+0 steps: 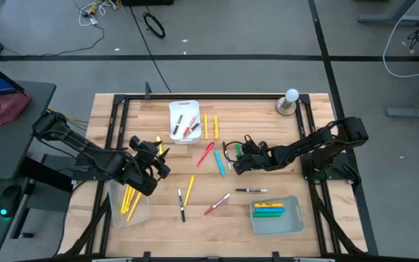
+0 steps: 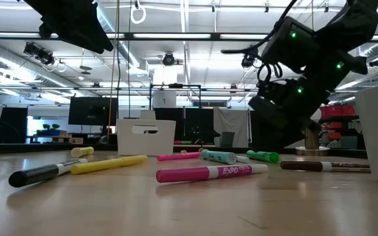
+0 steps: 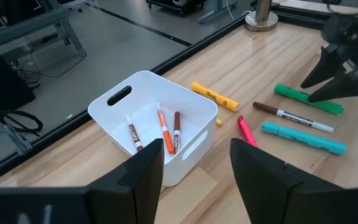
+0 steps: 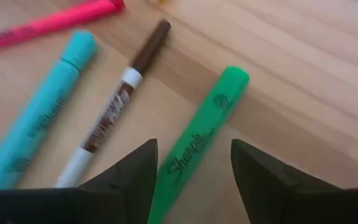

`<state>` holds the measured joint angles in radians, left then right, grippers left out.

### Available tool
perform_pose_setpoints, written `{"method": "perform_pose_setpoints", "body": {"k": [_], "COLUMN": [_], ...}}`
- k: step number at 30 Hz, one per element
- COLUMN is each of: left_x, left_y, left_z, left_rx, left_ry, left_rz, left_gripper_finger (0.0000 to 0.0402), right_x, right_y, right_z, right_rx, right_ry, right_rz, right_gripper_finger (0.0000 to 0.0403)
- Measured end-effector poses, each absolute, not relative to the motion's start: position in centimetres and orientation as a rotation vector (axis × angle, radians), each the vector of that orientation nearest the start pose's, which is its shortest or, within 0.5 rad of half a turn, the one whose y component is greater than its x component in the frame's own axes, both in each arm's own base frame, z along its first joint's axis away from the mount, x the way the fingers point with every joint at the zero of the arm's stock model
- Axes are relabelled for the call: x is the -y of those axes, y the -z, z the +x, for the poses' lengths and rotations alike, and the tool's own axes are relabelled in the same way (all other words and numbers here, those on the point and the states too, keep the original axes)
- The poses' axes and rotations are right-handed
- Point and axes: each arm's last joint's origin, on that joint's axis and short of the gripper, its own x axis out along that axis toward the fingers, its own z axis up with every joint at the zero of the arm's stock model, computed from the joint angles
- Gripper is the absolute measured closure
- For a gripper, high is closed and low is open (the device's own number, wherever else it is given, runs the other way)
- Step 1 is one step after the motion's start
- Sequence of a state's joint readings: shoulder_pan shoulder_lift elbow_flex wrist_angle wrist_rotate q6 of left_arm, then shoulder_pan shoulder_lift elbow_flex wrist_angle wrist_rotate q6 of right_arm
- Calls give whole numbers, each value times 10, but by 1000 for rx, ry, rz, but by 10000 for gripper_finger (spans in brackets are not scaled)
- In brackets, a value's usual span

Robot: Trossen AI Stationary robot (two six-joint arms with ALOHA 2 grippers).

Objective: Pick & Place Markers
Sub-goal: Put the green highlighter pen into the gray bin

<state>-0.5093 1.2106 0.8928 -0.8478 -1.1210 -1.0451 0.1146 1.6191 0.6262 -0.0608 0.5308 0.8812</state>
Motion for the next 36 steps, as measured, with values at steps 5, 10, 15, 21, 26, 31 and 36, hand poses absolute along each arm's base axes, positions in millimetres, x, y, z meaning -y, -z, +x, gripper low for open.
{"method": "perform_pose_setpoints", "body": {"k": [5, 10, 15, 21, 26, 31, 36], "left_x": [80, 80, 80, 80, 80, 80, 80], "left_y": [-257, -257, -257, -257, -257, -257, -257], "left_z": [196, 196, 196, 196, 196, 196, 196], "left_rx": [-419, -419, -419, -419, -420, -420, -418], "left_ry": [-844, -844, -843, -844, -843, -843, -843], "left_rz": [-104, -104, -104, -104, -102, -102, -104], "left_gripper_finger": [209, 209, 209, 209, 209, 209, 209], "right_x": [-16, -17, -16, -16, -19, -39, -85], "right_y": [-101, -96, -95, -104, -131, -170, -219], "right_z": [263, 262, 259, 258, 253, 242, 224], "right_rx": [-805, -832, -855, -846, -797, -730, -693], "right_ry": [779, 805, 816, 784, 703, 501, 180], "right_rz": [445, 436, 427, 407, 419, 411, 361], "right_gripper_finger": [214, 265, 329, 352, 352, 352, 352]}}
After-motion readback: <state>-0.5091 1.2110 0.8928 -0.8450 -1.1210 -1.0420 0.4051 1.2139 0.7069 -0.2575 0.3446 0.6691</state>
